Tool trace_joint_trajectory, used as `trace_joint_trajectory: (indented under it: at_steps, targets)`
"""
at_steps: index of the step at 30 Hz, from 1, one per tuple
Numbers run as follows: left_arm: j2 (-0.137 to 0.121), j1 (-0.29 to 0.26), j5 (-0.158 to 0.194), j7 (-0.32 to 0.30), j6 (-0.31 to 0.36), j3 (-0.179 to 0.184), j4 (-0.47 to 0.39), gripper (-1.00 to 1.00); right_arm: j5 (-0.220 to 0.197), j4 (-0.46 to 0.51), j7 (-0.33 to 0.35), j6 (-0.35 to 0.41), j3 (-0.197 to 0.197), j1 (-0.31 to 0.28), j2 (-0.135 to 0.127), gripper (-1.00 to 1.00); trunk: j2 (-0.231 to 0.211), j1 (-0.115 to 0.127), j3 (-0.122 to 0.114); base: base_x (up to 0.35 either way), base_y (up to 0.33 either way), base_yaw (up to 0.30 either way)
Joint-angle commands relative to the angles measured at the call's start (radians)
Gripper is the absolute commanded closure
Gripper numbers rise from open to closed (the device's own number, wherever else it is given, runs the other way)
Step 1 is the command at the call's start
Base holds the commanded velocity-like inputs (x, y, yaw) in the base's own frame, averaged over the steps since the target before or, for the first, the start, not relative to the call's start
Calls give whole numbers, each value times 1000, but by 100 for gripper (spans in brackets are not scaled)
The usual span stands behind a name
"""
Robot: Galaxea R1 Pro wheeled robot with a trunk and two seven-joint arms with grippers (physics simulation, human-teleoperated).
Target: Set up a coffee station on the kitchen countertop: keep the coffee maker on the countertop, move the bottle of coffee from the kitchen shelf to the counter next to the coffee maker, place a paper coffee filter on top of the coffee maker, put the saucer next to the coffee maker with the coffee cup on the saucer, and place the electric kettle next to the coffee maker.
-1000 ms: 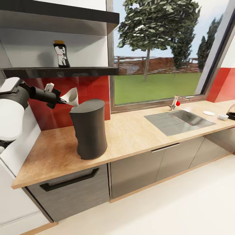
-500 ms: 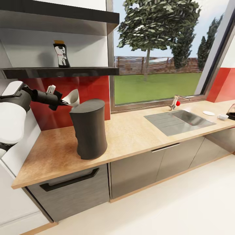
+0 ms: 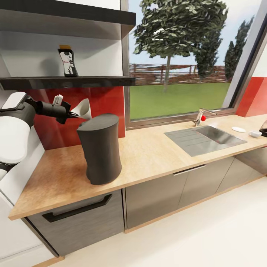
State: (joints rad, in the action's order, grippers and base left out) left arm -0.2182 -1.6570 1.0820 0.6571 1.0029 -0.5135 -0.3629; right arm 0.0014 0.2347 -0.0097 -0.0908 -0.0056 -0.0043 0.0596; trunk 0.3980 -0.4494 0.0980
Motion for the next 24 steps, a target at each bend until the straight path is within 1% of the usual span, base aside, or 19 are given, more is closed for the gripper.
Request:
trace_joint_trajectory:
  at_steps: [1,16,24]
  targets:
    - [0,-1,5,7,3,-5,-1,100,0,0,-1,-3,-1,0,0,-100,2,-1,2,10,0,0]
    - [-1,-1,1,10,2,-5,1,100,0,0,-1,-3,-1,0,0,-100,2,-1,2,1,0,0]
    - [-9,7,2,9,3,-5,1,100,0,0,-1,-3,-1,-1,0,-100,2,-1,2,0,0,0]
